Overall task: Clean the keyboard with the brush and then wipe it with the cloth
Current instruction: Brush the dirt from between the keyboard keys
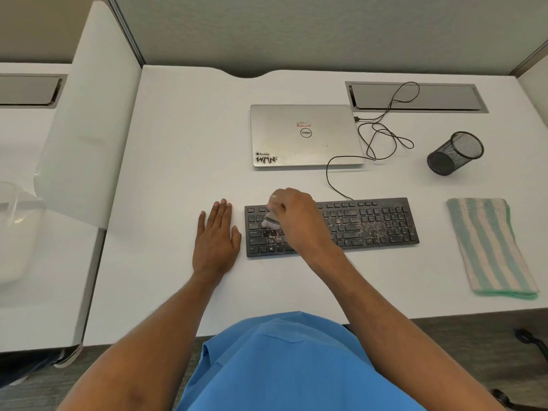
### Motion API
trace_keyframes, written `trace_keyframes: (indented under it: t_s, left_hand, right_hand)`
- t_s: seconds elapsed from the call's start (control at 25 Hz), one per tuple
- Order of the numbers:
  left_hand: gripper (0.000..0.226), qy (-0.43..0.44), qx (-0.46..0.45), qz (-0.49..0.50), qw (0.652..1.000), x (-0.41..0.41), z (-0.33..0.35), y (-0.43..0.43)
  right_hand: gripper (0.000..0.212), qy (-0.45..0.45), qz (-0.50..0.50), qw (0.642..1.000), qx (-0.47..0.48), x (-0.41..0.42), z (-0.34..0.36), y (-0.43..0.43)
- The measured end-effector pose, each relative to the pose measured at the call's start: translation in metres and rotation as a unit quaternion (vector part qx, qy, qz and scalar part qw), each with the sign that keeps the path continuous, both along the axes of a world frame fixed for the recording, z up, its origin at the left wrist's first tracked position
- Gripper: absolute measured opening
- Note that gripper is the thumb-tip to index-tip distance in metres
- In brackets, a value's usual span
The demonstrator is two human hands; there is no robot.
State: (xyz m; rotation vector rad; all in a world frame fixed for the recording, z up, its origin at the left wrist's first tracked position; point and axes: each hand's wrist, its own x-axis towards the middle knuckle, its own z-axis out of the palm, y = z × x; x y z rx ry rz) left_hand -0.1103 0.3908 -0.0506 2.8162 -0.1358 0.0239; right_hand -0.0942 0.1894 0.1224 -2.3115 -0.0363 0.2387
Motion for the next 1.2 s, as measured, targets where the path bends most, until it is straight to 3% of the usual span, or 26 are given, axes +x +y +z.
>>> trace_keyframes:
  t_s: [0.28,0.4,0.6,0.72,0.88,1.2]
  left_hand:
    - [0.066,0.005,0.009,-0.002,1.000,-0.001,0.002,0.000]
    - [0.067,0.001,0.001,-0.003,1.000,-0.001,0.002,-0.001]
    - [0.066,-0.001,0.001,-0.002,1.000,-0.001,0.001,0.001]
    - [0.066,-0.001,0.000,-0.001,1.000,-0.001,0.002,0.000]
    - [0.066,-0.002,0.003,-0.001,1.000,-0.001,0.001,0.000]
    - [0.066,-0.003,-0.002,-0.001,1.000,0.000,0.000,0.000]
  right_hand:
    - [0.012,0.004,0.129,0.987,-0.099,0.003,-0.005,0.028]
    - [0.015,0.025,0.101,0.991,-0.086,0.003,-0.007,0.014]
    - [0.019,0.004,0.019,0.988,-0.150,-0.001,-0.003,-0.005]
    - [0.016,0.053,0.010,0.998,-0.045,0.004,0.003,0.006]
    - [0.015,0.079,0.033,0.996,-0.027,0.001,0.004,0.011]
    - [0.018,0.021,-0.015,0.993,-0.118,-0.001,-0.004,-0.011]
